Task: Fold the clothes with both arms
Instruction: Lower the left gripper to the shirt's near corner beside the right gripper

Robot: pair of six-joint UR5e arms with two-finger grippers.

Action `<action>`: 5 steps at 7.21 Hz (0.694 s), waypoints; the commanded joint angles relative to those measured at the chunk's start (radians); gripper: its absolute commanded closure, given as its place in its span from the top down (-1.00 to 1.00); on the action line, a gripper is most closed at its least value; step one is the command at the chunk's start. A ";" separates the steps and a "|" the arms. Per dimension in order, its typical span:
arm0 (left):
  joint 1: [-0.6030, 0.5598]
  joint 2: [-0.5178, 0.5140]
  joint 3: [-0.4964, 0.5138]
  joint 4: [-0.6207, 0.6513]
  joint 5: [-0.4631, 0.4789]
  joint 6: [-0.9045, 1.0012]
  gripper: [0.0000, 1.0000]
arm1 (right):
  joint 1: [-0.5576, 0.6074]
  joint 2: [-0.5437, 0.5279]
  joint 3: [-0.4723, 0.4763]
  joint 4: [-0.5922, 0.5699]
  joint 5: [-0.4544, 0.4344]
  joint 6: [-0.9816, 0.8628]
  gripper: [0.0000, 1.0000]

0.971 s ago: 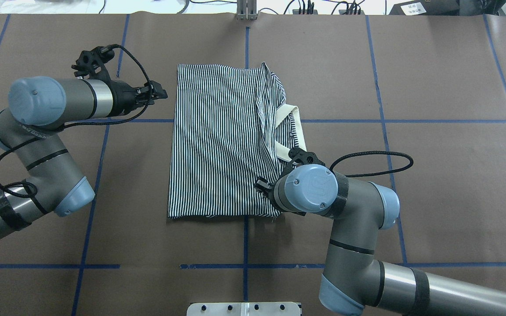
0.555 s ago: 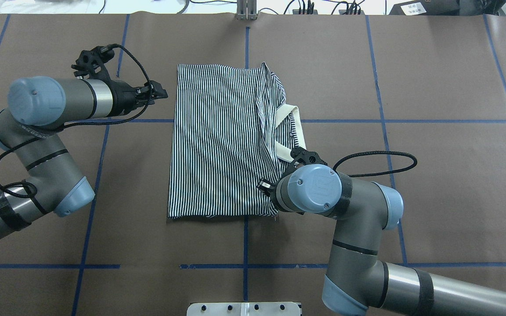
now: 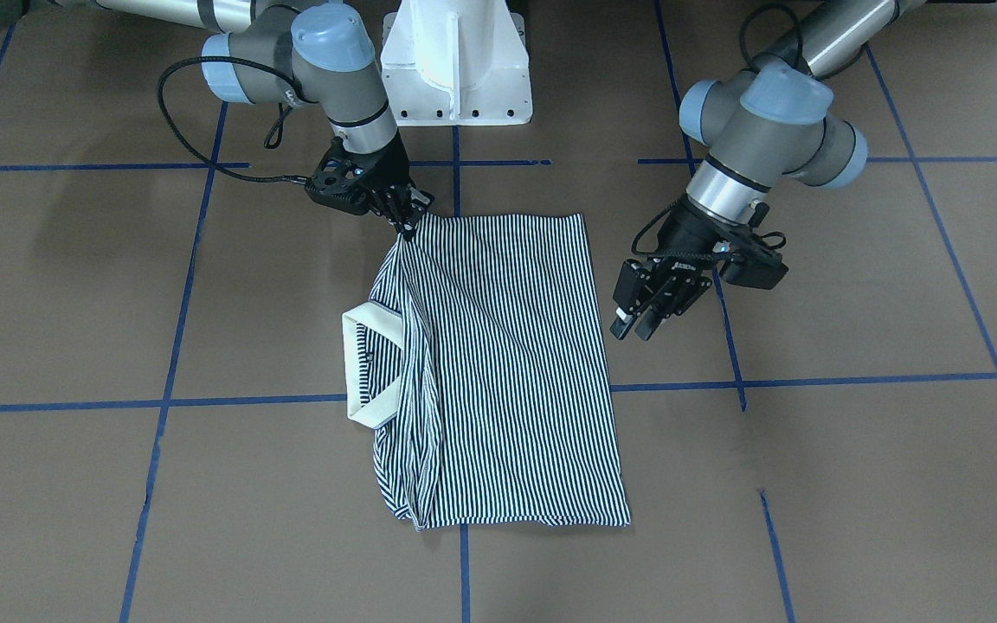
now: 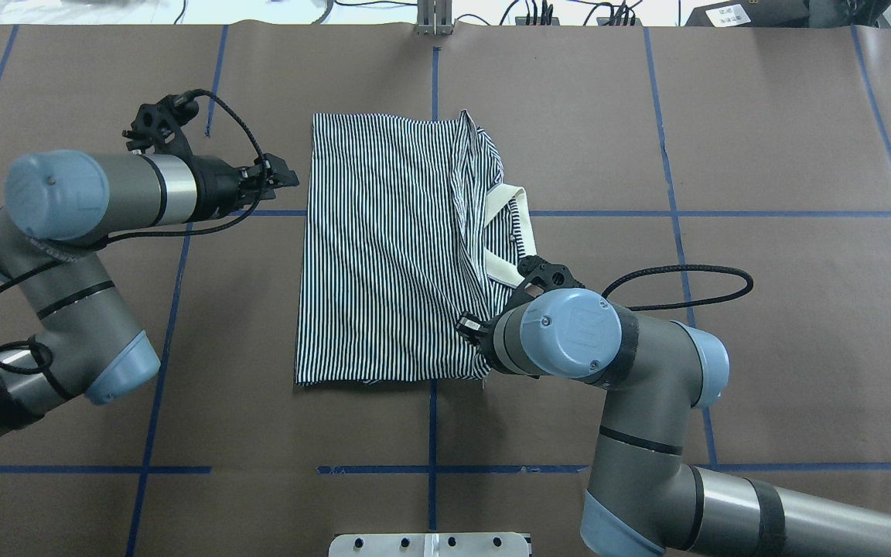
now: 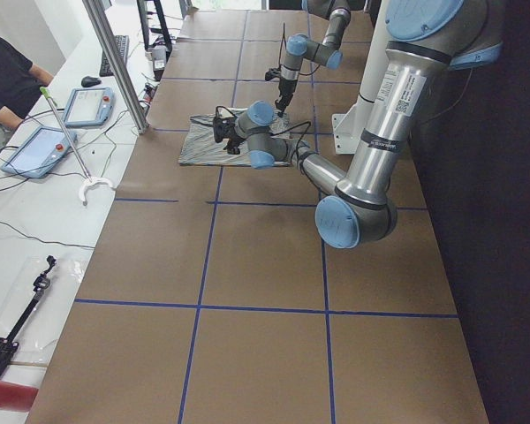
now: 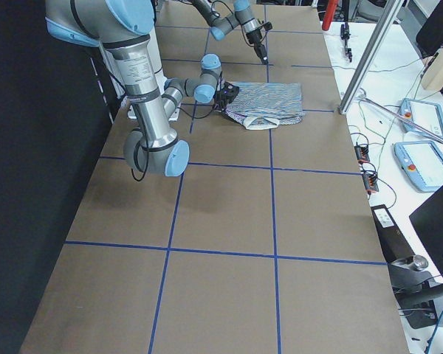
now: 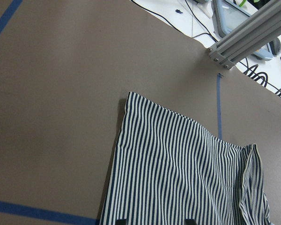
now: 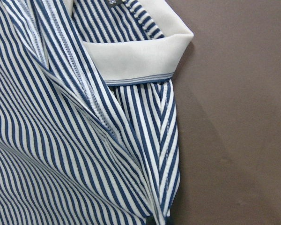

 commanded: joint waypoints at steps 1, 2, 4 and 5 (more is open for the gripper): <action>0.231 0.111 -0.204 0.144 0.177 -0.205 0.13 | -0.002 -0.006 0.007 0.001 0.000 0.000 -1.00; 0.302 0.113 -0.229 0.252 0.211 -0.241 0.16 | -0.001 -0.006 0.011 0.001 0.000 0.000 -1.00; 0.361 0.105 -0.220 0.325 0.250 -0.263 0.16 | -0.002 -0.005 0.013 0.001 -0.002 0.000 -1.00; 0.365 0.100 -0.213 0.333 0.249 -0.260 0.16 | -0.001 -0.005 0.013 0.001 -0.004 0.000 -1.00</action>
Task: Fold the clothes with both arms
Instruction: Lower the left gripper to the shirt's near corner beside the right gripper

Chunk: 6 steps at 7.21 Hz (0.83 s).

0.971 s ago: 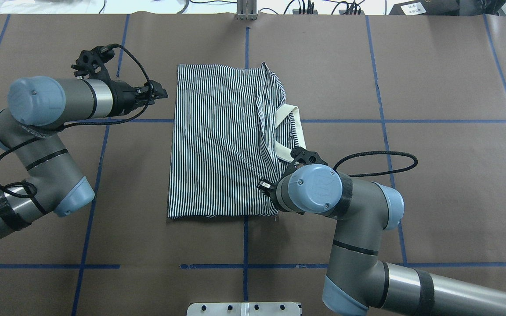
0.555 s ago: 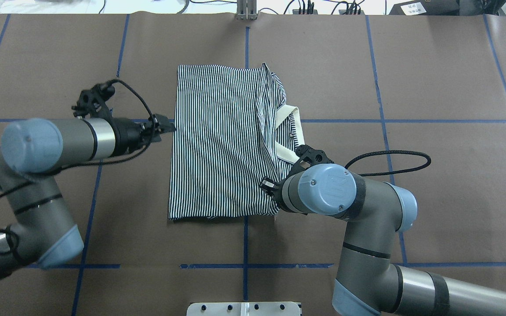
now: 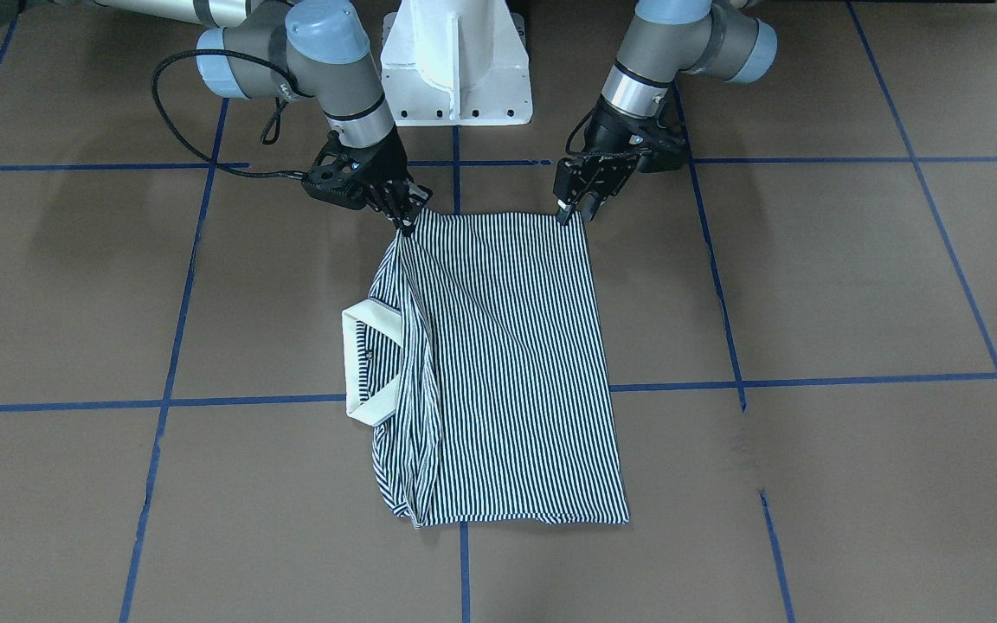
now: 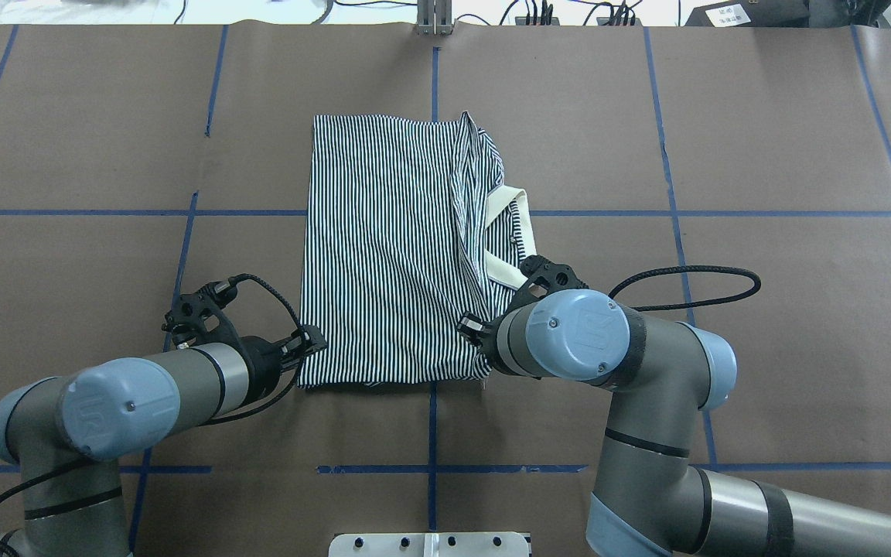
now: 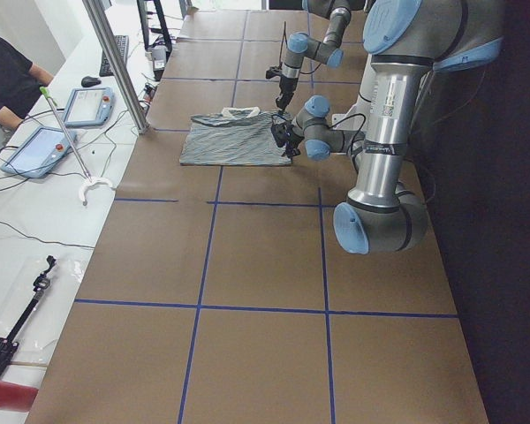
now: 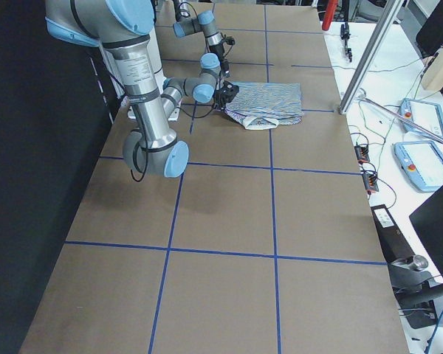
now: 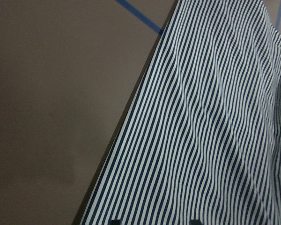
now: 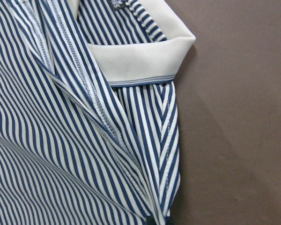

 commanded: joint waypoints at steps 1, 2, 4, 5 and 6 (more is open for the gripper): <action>0.019 -0.015 0.014 0.064 0.008 0.003 0.15 | 0.001 0.000 0.001 0.000 -0.001 -0.002 -1.00; 0.022 -0.022 0.014 0.089 0.008 0.005 0.14 | 0.001 0.002 0.002 0.000 -0.001 -0.002 -1.00; 0.036 -0.028 0.032 0.092 0.006 0.006 0.13 | 0.001 0.000 0.001 0.002 -0.001 -0.003 -1.00; 0.040 -0.026 0.032 0.092 0.006 0.006 0.13 | 0.001 0.002 0.001 0.002 -0.001 -0.003 -1.00; 0.040 -0.022 0.032 0.093 0.008 0.006 0.13 | -0.001 0.002 0.001 0.002 -0.001 -0.003 -1.00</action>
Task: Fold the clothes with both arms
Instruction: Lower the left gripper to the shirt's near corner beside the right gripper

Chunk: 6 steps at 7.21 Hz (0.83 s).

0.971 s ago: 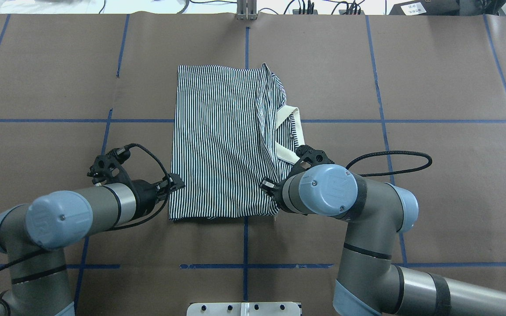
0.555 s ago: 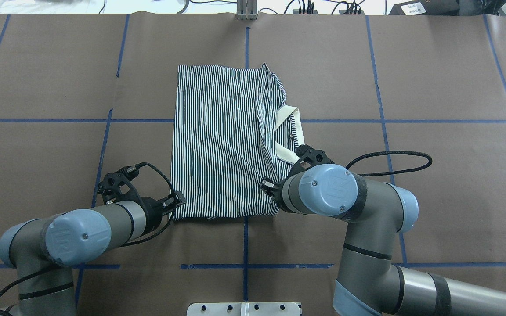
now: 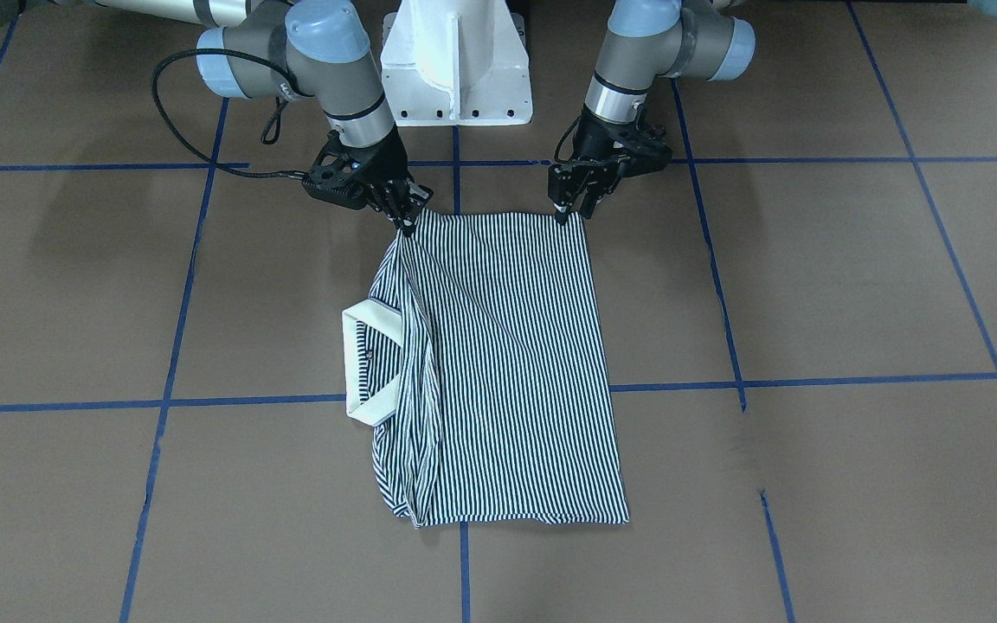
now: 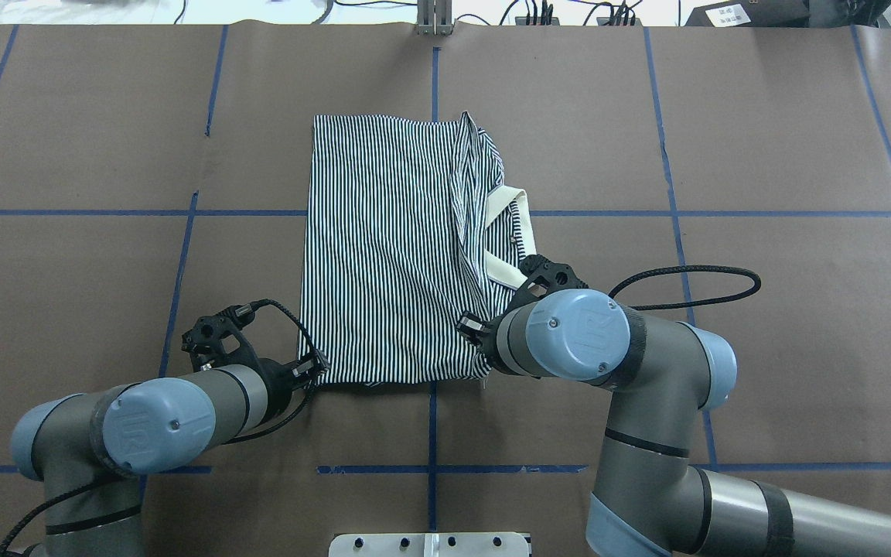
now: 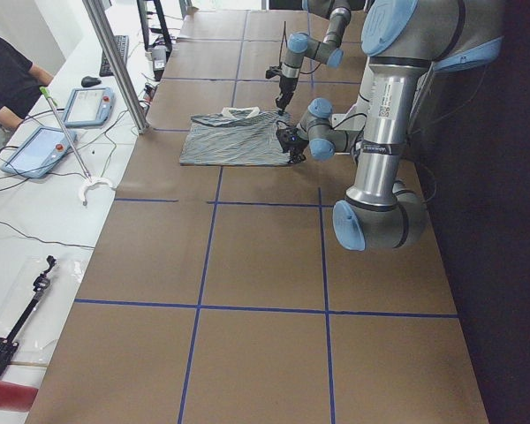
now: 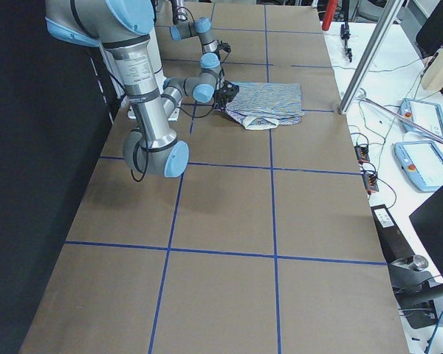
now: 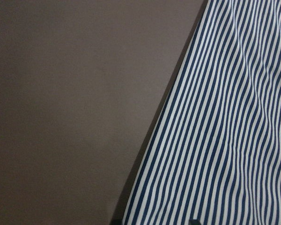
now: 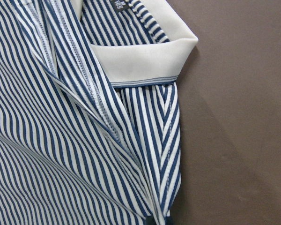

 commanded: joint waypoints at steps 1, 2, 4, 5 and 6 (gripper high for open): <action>0.004 0.006 0.002 0.002 0.001 0.000 0.13 | -0.001 0.001 0.000 0.000 0.000 0.000 -1.00; 0.004 0.008 0.005 0.002 0.001 0.000 0.11 | 0.000 0.001 0.001 0.000 0.000 0.001 -1.00; 0.004 0.011 0.015 0.002 0.001 -0.001 0.04 | 0.000 0.001 0.001 0.000 -0.002 0.001 -1.00; 0.004 0.008 0.020 0.002 0.001 -0.003 -0.04 | 0.000 -0.001 0.003 0.000 -0.002 0.001 -1.00; 0.005 0.001 0.023 0.002 0.001 -0.009 -0.21 | 0.000 -0.001 0.001 0.000 -0.002 0.001 -1.00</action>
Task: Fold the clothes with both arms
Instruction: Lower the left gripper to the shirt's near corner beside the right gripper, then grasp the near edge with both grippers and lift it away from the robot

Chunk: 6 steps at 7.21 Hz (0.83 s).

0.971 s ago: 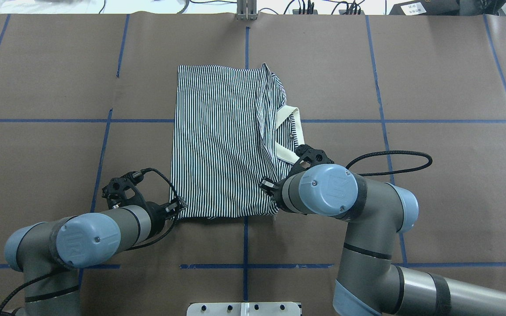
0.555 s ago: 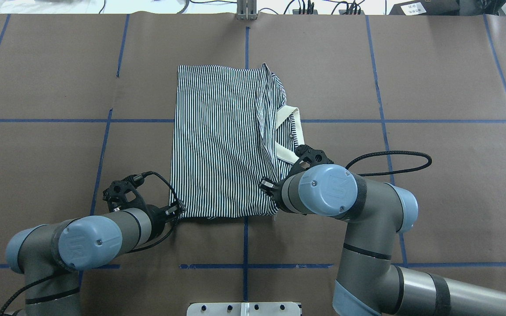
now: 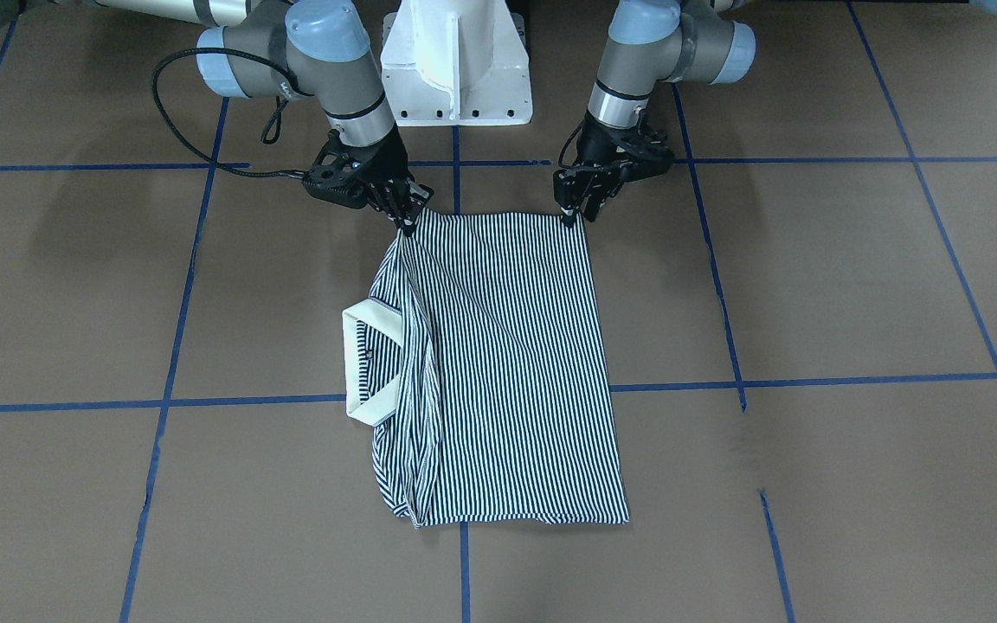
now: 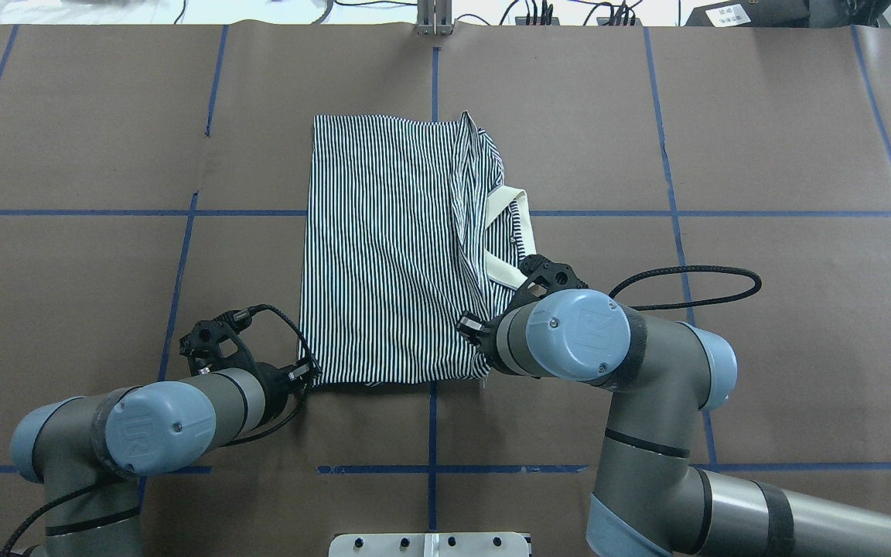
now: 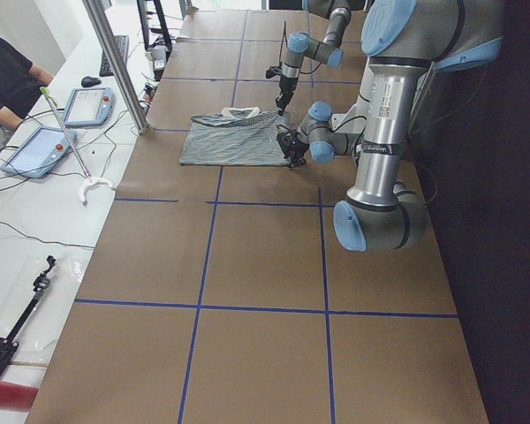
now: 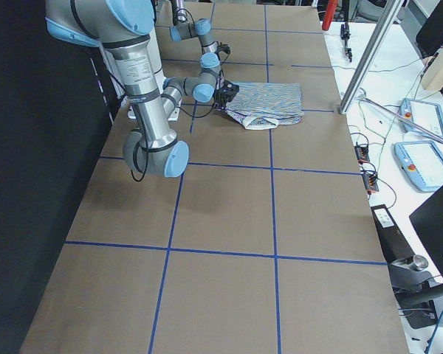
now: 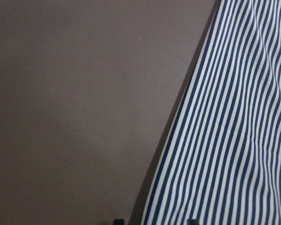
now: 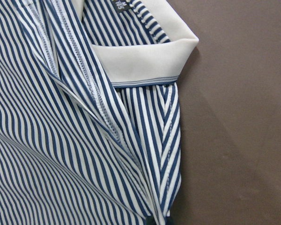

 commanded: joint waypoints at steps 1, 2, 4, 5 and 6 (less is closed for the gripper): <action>0.003 -0.010 0.011 0.000 0.000 -0.009 -0.67 | 0.000 0.000 0.001 0.000 -0.002 0.000 -1.00; 0.003 -0.007 0.011 0.000 0.000 -0.007 -1.00 | 0.000 0.000 0.001 0.002 -0.002 0.000 -1.00; 0.001 -0.015 -0.048 0.014 -0.003 -0.007 -1.00 | 0.002 -0.005 0.015 0.002 -0.003 0.000 -1.00; -0.002 -0.012 -0.141 0.049 -0.006 -0.010 -1.00 | 0.003 -0.052 0.082 0.002 -0.005 0.003 -1.00; 0.001 -0.007 -0.268 0.143 -0.009 -0.042 -1.00 | -0.016 -0.165 0.234 -0.001 -0.008 0.029 -1.00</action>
